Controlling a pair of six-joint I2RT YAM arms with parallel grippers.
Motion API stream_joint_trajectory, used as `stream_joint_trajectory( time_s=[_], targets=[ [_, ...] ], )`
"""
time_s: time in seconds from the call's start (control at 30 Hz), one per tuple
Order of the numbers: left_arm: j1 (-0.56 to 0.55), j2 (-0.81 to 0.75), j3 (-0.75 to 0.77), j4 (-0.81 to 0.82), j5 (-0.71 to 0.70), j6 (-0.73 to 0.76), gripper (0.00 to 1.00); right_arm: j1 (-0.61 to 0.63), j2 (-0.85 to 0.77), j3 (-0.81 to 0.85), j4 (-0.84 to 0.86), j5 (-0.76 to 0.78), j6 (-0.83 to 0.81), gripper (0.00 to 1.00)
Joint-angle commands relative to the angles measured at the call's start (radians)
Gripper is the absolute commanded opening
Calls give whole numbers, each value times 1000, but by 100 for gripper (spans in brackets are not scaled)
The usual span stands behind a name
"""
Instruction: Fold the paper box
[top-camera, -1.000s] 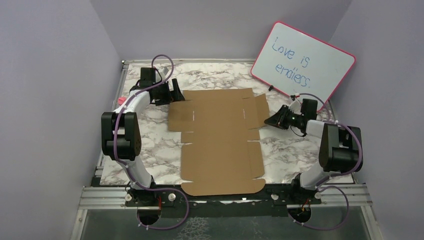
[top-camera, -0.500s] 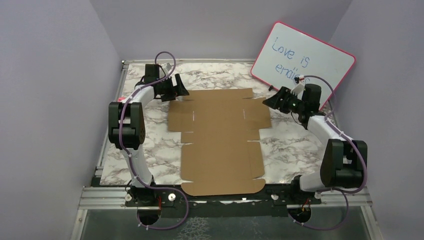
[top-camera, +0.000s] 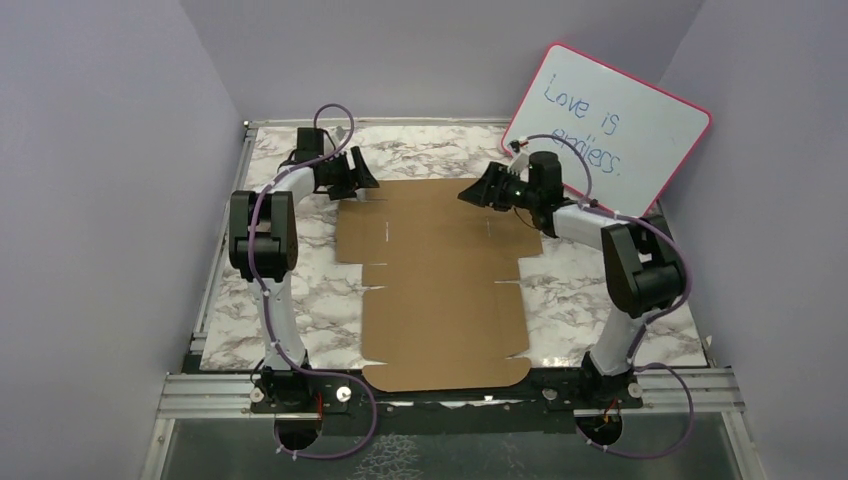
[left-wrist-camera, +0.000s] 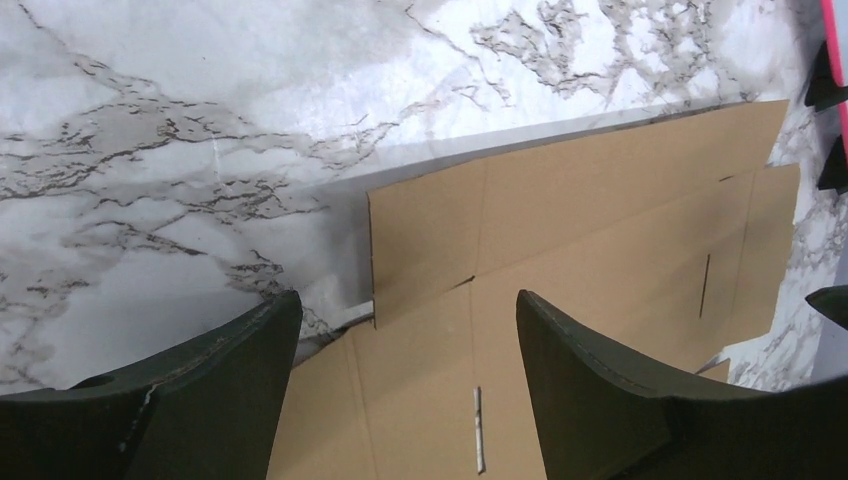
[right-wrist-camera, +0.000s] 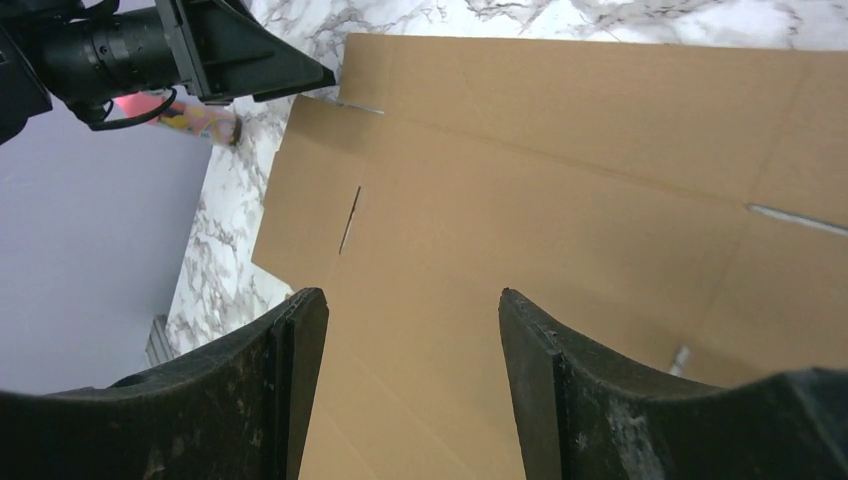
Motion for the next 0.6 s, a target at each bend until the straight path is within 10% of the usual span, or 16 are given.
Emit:
stream_joint_trajectory(
  time_s=[0.0, 0.23, 0.57],
  targets=[
    [-1, 64, 46, 36, 37, -20, 78, 43, 119, 84, 112, 34, 39, 69],
    [-1, 122, 75, 54, 88, -25, 67, 81, 272, 149, 123, 43, 66, 69],
    [-24, 93, 39, 81, 85, -20, 18, 112, 334, 137, 92, 94, 34, 69]
  ],
)
